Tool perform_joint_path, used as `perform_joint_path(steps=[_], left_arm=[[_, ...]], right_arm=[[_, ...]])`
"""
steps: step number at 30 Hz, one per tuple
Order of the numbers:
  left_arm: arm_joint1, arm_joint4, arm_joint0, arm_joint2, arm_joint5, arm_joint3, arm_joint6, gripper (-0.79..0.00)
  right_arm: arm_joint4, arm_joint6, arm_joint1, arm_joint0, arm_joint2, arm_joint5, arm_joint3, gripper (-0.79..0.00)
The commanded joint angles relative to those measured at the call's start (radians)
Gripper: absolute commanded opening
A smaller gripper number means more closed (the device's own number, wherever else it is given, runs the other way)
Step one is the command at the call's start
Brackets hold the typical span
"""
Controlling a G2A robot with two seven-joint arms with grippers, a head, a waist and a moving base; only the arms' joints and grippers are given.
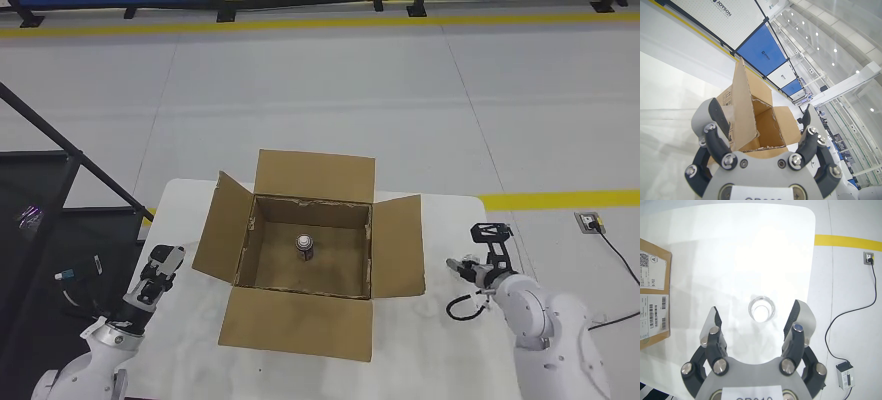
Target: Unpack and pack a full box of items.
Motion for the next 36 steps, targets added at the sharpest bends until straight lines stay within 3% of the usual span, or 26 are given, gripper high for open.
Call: perform_joint_path(steps=[1,2,3,9,15,19,23,28,36], left_arm=[[0.0,0.0,0.0,0.0,0.0,0.0,0.0,0.0],[0.0,0.0,0.0,0.0,0.0,0.0,0.0,0.0],[0.0,0.0,0.0,0.0,0.0,0.0,0.0,0.0],[0.0,0.0,0.0,0.0,0.0,0.0,0.0,0.0],[0.0,0.0,0.0,0.0,0.0,0.0,0.0,0.0],[0.0,0.0,0.0,0.0,0.0,0.0,0.0,0.0],[0.0,0.0,0.0,0.0,0.0,0.0,0.0,0.0],[0.0,0.0,0.0,0.0,0.0,0.0,0.0,0.0],[0.0,0.0,0.0,0.0,0.0,0.0,0.0,0.0]], right_arm=[[0.003,-0.002,0.002,0.011,-0.006,-0.002,0.023,-0.622],[0.005,-0.003,0.003,0.016,-0.008,-0.002,0.03,-0.73],[0.008,-0.004,0.004,0.02,-0.009,-0.003,0.037,-0.785],[0.018,-0.021,0.01,0.023,-0.015,0.002,0.002,-0.785],[0.019,-0.034,0.012,-0.026,-0.038,0.036,-0.289,-0.785],[-0.012,-0.019,0.009,-0.035,-0.127,0.05,-0.502,-0.785],[-0.08,-0.004,0.002,0.015,-0.292,0.043,-0.594,-0.785],[-0.069,0.01,-0.022,0.134,-0.526,0.034,-0.491,-0.785],[0.03,-0.023,-0.069,0.276,-0.729,0.048,-0.093,-0.785]])
